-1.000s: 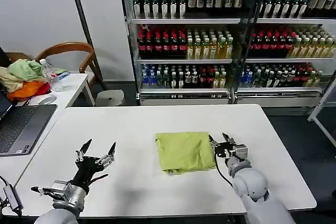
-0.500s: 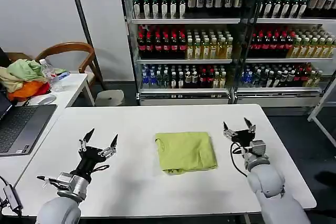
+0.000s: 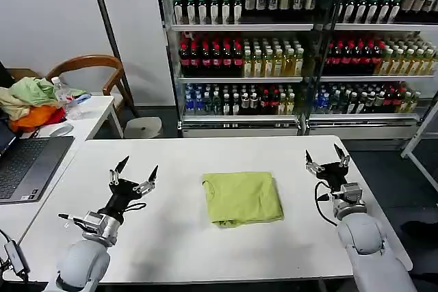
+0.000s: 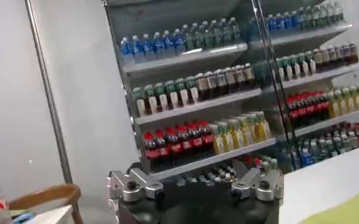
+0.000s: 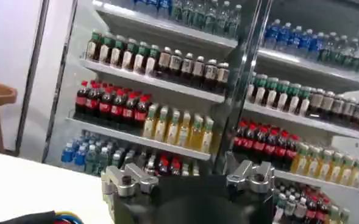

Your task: Fold and organize the clothes.

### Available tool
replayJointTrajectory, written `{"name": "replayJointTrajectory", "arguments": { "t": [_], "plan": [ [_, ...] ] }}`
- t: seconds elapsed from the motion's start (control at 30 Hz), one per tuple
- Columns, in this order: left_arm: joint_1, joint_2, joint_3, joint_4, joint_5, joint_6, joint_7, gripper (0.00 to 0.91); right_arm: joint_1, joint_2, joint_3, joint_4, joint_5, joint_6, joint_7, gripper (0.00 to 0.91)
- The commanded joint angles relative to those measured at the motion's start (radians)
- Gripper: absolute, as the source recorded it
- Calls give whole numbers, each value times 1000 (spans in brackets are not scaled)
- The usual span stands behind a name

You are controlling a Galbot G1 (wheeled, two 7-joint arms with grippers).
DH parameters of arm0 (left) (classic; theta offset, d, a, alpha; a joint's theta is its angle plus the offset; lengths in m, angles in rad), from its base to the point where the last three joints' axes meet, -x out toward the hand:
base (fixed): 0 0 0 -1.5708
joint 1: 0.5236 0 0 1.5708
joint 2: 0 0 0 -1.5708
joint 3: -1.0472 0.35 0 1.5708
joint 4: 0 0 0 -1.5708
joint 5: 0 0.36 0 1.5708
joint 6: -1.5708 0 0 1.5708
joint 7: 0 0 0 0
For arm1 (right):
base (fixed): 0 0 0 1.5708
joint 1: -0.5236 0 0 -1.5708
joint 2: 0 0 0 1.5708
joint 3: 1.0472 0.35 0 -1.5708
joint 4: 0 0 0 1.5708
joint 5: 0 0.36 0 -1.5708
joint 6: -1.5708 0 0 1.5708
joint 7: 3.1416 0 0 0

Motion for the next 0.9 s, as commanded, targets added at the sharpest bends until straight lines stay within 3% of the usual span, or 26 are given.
{"name": "replayJointTrajectory", "arguments": {
  "t": [0.03,0.47,0.9],
  "plan": [
    [-47,5,6,51,9,-29,15,907,4,-3,21,-27,-24,51,-21,907],
    [-12,0,-29,24,-43,-36,60,907,-2,0,38,-34,-73,72,-57,907],
    [26,-13,-43,-2,-4,-44,57,907,-42,3,44,-13,-152,93,-56,907]
  ]
}}
